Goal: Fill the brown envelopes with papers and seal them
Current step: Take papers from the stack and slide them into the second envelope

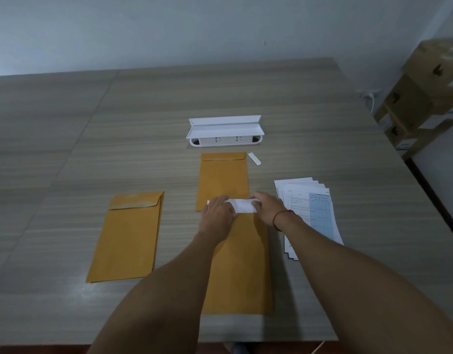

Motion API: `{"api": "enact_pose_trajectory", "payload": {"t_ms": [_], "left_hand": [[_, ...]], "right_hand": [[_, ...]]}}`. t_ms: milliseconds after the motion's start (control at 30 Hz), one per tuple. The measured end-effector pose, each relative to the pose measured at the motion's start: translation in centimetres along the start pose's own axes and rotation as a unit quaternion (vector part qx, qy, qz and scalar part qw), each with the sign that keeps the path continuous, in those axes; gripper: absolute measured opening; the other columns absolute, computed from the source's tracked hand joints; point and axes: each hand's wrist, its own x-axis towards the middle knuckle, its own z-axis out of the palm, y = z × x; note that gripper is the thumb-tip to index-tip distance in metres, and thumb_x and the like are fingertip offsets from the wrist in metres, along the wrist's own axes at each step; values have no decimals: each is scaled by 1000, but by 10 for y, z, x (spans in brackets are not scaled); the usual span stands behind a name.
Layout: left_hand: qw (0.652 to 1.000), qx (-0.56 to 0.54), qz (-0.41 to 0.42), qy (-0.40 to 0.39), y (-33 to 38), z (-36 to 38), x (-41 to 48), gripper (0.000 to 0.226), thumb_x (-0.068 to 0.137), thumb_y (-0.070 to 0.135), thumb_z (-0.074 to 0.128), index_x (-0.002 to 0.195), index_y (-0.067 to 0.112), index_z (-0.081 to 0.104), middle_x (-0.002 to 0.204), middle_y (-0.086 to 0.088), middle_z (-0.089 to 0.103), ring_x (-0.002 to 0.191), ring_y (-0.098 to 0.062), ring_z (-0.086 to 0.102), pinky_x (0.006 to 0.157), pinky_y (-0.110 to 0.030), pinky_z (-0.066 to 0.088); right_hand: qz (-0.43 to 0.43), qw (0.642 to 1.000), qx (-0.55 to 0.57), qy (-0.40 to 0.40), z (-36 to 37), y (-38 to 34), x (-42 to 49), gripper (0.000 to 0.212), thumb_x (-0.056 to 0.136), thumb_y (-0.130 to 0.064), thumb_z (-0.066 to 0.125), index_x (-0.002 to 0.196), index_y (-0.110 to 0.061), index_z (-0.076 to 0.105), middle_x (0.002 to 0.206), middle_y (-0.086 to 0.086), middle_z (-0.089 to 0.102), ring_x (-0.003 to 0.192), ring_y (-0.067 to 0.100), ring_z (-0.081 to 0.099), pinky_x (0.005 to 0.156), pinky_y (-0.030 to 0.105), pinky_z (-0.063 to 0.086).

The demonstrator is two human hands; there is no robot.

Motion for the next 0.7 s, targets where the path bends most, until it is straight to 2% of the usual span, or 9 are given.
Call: {"api": "enact_pose_trajectory", "payload": {"t_ms": [333, 400, 533, 700], "left_hand": [[1000, 15, -1, -12, 0, -2, 3, 29, 100, 29, 42, 120, 14, 57, 133, 0, 47, 127, -19, 42, 109, -36, 27], [1000, 7, -4, -15, 1, -1, 2, 29, 100, 28, 42, 120, 13, 57, 132, 0, 47, 126, -19, 42, 109, -37, 28], [1000, 1, -3, -21, 0, -3, 3, 30, 100, 28, 44, 121, 12, 57, 143, 1, 40, 135, -19, 35, 112, -40, 24], [1000, 12, 1, -19, -5, 1, -1, 26, 100, 26, 42, 117, 15, 57, 132, 2, 48, 127, -16, 41, 107, -35, 27]], "right_hand": [[21, 998, -23, -56, -3, -3, -1, 31, 102, -21, 37, 129, -21, 52, 125, 10, 59, 110, 28, 56, 96, 41, 48], [23, 998, -22, -55, -3, -3, -1, 32, 102, -18, 38, 130, -20, 52, 127, 10, 59, 112, 28, 56, 97, 41, 48], [22, 999, -7, -31, -3, -3, 0, 34, 100, -11, 43, 131, -19, 54, 129, 9, 58, 114, 27, 57, 97, 37, 49], [9, 998, -30, -57, -7, -9, 1, 34, 99, -9, 44, 128, -17, 59, 126, 8, 60, 112, 26, 57, 96, 34, 46]]}}
